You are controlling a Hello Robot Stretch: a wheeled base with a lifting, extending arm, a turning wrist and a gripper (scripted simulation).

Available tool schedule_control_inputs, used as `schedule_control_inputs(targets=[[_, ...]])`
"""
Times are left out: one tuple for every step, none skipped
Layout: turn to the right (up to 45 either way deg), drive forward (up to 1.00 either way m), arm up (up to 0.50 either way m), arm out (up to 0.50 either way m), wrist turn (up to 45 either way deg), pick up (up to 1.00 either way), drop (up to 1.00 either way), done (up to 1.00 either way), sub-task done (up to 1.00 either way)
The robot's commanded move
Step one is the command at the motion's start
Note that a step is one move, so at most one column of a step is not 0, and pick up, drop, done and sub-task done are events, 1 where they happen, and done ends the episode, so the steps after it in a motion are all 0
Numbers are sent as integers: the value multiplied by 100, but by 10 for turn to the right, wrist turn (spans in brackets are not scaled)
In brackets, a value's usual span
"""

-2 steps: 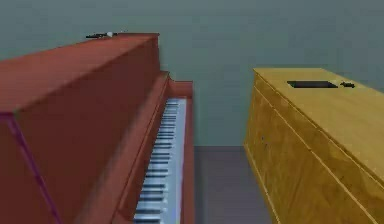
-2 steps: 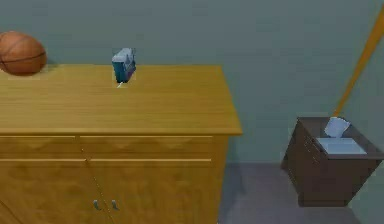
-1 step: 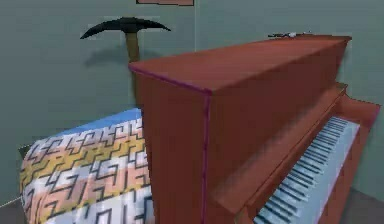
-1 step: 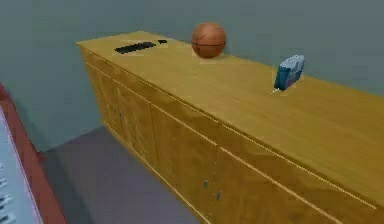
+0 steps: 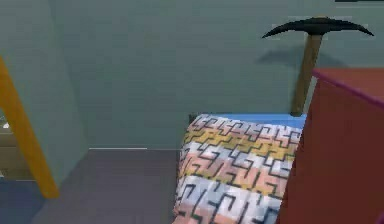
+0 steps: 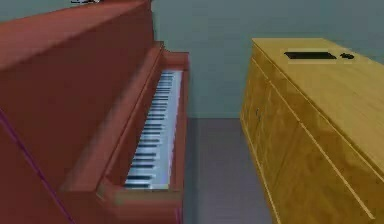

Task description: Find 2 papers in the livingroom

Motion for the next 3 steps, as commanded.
schedule_control_inputs(targets=[[-450, 0, 0, 0, 0, 0, 0, 0, 0], [-90, 0, 0, 0, 0, 0, 0, 0, 0], [0, 50, 0, 0, 0, 0, 0, 0, 0]])
